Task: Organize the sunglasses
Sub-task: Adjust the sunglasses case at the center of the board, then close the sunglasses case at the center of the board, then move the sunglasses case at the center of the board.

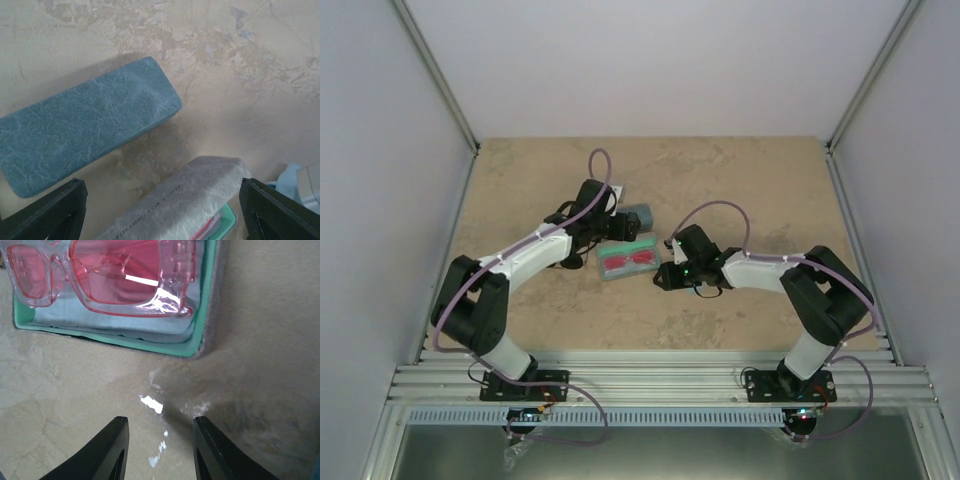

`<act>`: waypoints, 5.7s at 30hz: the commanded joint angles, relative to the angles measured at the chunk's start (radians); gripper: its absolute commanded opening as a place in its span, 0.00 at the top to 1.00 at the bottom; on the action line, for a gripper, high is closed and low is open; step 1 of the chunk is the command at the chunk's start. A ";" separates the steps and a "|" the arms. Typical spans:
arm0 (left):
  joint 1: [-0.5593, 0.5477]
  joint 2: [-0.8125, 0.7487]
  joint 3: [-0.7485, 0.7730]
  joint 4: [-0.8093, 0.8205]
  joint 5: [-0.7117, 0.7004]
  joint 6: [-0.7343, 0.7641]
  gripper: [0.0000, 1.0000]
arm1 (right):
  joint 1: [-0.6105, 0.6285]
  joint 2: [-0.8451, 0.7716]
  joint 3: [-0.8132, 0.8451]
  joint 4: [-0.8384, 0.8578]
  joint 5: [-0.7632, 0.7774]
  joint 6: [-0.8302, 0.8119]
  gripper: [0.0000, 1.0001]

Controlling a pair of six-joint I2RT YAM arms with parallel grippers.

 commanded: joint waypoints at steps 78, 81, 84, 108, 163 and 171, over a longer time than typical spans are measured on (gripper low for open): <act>-0.023 -0.038 -0.197 0.072 0.260 -0.106 0.36 | -0.138 -0.004 -0.047 0.177 -0.139 0.022 0.60; -0.023 -0.062 -0.198 0.056 0.252 -0.104 0.39 | -0.137 -0.035 -0.084 0.164 -0.125 0.023 0.62; -0.023 -0.084 -0.200 0.047 0.258 -0.102 0.48 | -0.136 -0.047 -0.107 0.144 -0.122 0.019 0.64; -0.049 -0.057 -0.224 0.045 0.364 -0.093 0.86 | -0.104 0.098 -0.034 0.112 -0.164 -0.018 0.89; -0.325 0.235 0.044 -0.232 -0.145 0.083 0.19 | -0.159 -0.240 -0.224 0.106 0.084 0.063 0.82; -0.325 0.272 0.114 -0.232 -0.167 0.197 0.34 | -0.167 -0.284 -0.231 0.094 0.106 0.072 0.82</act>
